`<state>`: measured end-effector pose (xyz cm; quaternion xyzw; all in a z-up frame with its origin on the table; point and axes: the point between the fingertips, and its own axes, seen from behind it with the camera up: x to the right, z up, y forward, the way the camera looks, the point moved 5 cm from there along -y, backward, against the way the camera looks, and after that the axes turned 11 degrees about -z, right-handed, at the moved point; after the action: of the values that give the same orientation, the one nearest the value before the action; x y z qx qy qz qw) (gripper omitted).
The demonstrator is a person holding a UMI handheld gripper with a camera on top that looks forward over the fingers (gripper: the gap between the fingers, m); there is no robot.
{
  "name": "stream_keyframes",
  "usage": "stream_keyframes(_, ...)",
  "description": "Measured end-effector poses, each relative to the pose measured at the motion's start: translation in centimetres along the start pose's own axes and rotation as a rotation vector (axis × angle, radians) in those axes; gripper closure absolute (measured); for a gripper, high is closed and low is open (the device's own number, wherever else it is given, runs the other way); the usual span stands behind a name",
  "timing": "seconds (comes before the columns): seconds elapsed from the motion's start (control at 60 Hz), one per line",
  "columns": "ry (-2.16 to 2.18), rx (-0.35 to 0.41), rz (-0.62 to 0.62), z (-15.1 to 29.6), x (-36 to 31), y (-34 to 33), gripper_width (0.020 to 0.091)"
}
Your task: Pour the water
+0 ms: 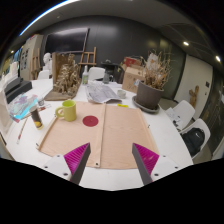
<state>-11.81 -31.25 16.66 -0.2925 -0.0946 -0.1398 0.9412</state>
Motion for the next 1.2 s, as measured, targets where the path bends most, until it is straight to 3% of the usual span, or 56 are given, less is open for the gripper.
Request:
stream_keyframes(0.25,-0.016,-0.008,0.085,0.2,-9.7,-2.4,0.0247)
stream_keyframes(0.55,-0.014,0.070,0.233,2.7,-26.2,-4.7,0.0247)
stream_keyframes(0.867,0.071,0.163,0.222,6.0,-38.4,2.4,0.0251)
stream_keyframes(0.967,0.095,0.172,0.222,6.6,-40.4,4.9,0.0305)
stream_keyframes(1.05,0.100,0.168,0.208,6.7,-41.4,6.7,0.0393)
stream_keyframes(1.1,0.114,0.169,0.207,6.8,-41.8,7.6,0.0483)
stream_keyframes(1.167,0.134,0.181,0.216,7.0,-42.4,7.9,0.0669)
stream_keyframes(1.2,0.134,0.186,0.209,7.0,-42.3,8.0,0.0669)
